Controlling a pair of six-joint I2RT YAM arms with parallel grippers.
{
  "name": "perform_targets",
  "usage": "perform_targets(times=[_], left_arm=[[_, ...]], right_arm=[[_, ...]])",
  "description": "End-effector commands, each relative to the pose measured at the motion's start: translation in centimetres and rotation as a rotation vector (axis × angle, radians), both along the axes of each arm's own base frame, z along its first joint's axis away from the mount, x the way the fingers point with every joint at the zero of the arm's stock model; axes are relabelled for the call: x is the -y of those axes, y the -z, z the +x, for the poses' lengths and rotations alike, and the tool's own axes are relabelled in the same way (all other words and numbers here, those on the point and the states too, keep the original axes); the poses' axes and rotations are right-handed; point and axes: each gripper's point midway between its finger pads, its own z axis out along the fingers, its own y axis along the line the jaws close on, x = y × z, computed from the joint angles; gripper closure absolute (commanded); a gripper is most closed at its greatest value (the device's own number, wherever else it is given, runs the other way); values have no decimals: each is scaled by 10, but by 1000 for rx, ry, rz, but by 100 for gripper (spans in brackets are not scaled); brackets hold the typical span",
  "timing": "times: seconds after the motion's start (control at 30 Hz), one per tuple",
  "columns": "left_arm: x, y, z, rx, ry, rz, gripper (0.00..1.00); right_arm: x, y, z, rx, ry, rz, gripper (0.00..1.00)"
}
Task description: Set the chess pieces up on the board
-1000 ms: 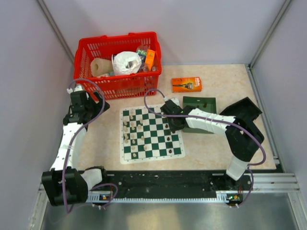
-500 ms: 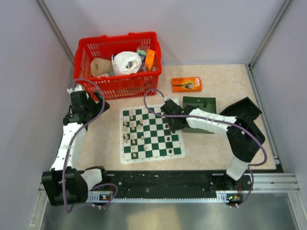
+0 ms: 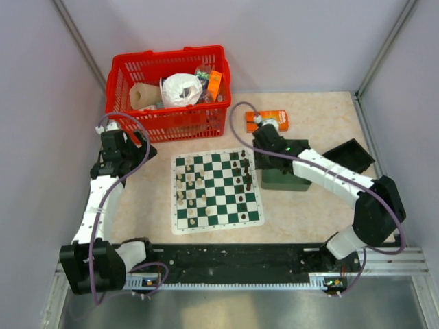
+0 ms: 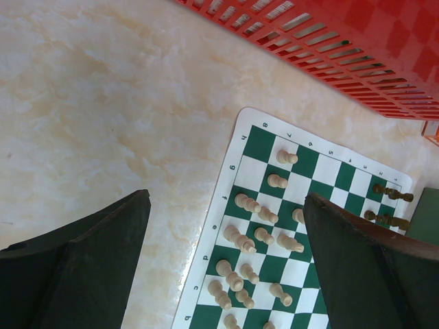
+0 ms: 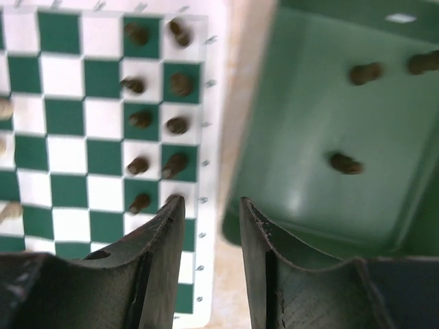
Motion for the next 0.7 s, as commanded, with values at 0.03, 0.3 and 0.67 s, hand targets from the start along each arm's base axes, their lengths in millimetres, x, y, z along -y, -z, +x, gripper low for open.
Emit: perform_targets(times=[0.03, 0.3, 0.67], left_arm=[[0, -10, 8, 50, 3, -3, 1], [1, -10, 9, 47, 6, -2, 2], [1, -11, 10, 47, 8, -2, 2]], right_arm=[[57, -16, 36, 36, 156, 82, 60], [107, 14, 51, -47, 276, 70, 51], [125, 33, 73, -68, 321, 26, 49]])
